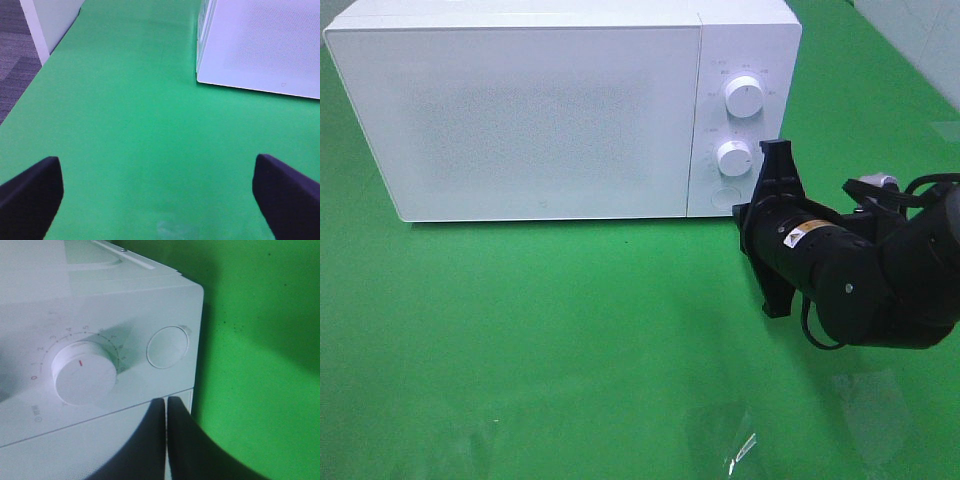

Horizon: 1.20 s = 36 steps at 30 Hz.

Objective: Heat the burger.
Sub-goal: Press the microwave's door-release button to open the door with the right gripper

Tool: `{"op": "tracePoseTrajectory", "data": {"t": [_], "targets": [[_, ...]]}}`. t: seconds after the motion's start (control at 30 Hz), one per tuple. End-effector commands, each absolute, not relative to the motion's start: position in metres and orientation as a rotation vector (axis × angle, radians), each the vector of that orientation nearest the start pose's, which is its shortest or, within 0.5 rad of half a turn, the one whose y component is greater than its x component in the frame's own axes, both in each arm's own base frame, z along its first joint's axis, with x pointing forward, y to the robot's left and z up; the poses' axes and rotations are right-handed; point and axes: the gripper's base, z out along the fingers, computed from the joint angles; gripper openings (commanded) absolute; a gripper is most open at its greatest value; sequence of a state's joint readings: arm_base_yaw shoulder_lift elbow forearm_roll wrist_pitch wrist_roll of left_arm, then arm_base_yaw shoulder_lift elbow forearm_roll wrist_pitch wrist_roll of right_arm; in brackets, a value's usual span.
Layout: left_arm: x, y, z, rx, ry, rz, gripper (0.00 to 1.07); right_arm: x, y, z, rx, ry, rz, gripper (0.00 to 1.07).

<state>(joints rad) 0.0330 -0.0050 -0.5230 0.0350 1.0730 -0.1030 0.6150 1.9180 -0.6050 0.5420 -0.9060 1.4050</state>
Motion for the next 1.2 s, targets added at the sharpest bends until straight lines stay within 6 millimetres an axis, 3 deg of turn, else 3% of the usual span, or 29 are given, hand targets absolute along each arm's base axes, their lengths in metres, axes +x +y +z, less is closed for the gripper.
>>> {"op": "tracePoseTrajectory", "data": {"t": [0.03,0.5,0.87,1.2], "targets": [[-0.011,0.002,0.282,-0.141,2.006,-0.005,0.94,0.291,0.154,0.112,1.393,1.605,1.134,0.0],[-0.011,0.002,0.282,-0.141,2.006,-0.005,0.94,0.321,0.163,0.091,1.412,1.585,1.112,0.0],[-0.011,0.002,0.282,-0.141,2.006,-0.005,0.94,0.341,0.157,0.088,1.409,1.541,1.097,0.0],[-0.011,0.002,0.282,-0.141,2.006,-0.005,0.94,0.345,0.155,0.091,1.395,1.46,1.116,0.0]]}}
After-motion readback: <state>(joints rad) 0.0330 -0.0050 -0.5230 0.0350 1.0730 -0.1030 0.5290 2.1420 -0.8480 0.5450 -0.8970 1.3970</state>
